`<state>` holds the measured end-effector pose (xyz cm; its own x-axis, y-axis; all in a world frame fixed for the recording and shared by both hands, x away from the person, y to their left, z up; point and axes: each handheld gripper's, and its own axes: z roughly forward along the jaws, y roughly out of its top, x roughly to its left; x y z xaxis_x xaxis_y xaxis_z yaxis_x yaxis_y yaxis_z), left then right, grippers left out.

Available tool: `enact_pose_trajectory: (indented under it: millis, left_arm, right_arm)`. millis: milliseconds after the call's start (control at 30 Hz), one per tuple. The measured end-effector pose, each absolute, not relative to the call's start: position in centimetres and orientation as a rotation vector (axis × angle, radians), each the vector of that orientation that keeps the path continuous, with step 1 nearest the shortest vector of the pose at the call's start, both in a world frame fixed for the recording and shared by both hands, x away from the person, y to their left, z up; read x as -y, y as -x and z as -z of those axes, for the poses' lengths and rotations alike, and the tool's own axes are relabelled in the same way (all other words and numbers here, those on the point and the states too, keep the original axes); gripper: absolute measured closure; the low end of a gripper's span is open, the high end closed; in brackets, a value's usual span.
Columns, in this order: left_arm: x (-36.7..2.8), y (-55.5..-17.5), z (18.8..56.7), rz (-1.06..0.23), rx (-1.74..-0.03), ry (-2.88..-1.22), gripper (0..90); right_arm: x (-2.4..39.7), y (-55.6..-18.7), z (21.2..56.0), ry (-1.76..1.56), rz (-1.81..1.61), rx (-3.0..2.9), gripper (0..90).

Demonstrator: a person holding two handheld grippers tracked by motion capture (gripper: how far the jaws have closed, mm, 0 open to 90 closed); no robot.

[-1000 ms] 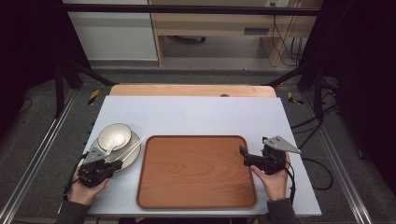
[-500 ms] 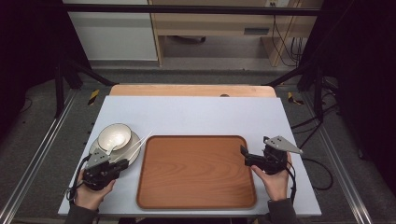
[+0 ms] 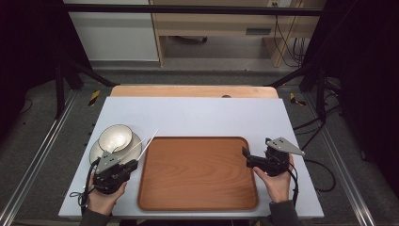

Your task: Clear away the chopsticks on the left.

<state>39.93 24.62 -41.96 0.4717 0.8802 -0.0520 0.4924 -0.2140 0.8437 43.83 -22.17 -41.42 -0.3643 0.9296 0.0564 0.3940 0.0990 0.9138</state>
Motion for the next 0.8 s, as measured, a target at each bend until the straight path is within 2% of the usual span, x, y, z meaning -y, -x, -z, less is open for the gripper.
enact_pose_trajectory:
  millis: [333, 800]
  left_arm:
    - [-22.2, -39.8, 40.9, -0.599, -1.226, -1.750, 84.4]
    - [-20.6, -38.7, 42.5, -0.634, -1.372, -1.610, 84.4]
  right_arm:
    - [22.2, -43.6, 41.4, -1.293, -1.249, -1.819, 7.3]
    - [22.1, -43.6, 41.6, -1.295, -1.247, -1.835, 7.4]
